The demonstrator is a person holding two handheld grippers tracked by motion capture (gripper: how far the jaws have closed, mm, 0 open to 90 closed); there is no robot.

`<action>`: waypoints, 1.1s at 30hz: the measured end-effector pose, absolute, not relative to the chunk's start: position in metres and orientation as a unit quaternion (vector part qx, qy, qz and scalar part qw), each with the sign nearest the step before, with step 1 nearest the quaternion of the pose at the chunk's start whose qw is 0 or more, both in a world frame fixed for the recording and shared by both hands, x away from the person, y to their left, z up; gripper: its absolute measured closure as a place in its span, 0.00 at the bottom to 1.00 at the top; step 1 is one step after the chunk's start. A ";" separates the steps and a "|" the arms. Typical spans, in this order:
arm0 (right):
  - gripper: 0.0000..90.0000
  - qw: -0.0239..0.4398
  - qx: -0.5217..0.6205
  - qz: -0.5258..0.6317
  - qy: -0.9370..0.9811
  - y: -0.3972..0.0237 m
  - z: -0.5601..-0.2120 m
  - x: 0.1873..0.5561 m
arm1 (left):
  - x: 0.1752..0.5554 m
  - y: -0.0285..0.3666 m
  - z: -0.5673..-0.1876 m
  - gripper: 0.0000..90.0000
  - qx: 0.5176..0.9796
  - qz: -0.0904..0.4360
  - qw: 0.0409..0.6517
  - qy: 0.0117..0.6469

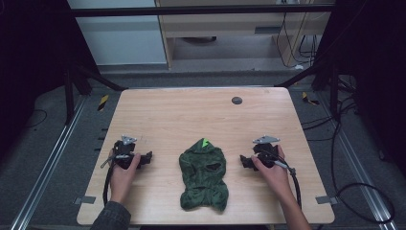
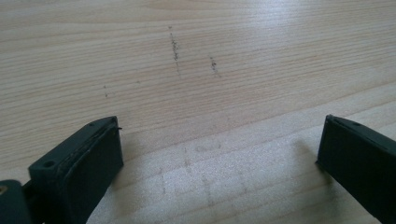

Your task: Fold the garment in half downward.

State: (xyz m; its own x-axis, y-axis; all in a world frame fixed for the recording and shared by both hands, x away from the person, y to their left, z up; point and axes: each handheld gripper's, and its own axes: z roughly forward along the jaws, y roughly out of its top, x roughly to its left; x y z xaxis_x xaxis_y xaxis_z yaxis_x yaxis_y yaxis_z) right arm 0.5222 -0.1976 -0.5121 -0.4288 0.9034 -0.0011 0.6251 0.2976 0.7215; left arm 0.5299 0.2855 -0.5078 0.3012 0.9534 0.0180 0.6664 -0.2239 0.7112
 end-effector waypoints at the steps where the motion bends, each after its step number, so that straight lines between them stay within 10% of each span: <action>1: 0.01 0.211 0.492 0.331 0.777 -0.197 -0.512 0.522 | 0.530 0.285 -0.508 0.00 0.746 0.234 0.306 0.542; 33: 0.63 0.114 0.350 0.309 0.877 -0.132 -0.448 0.549 | 0.559 0.199 -0.450 0.22 0.854 0.142 0.302 0.400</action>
State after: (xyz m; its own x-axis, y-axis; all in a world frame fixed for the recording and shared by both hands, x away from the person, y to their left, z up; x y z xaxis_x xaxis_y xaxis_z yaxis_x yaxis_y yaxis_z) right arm 0.5490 -0.1316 -0.4477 -0.7296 0.6837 0.0163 0.5427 0.5643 0.6221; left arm 0.5592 0.1992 -0.4499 0.6392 0.7691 0.0004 0.5982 -0.4975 0.6283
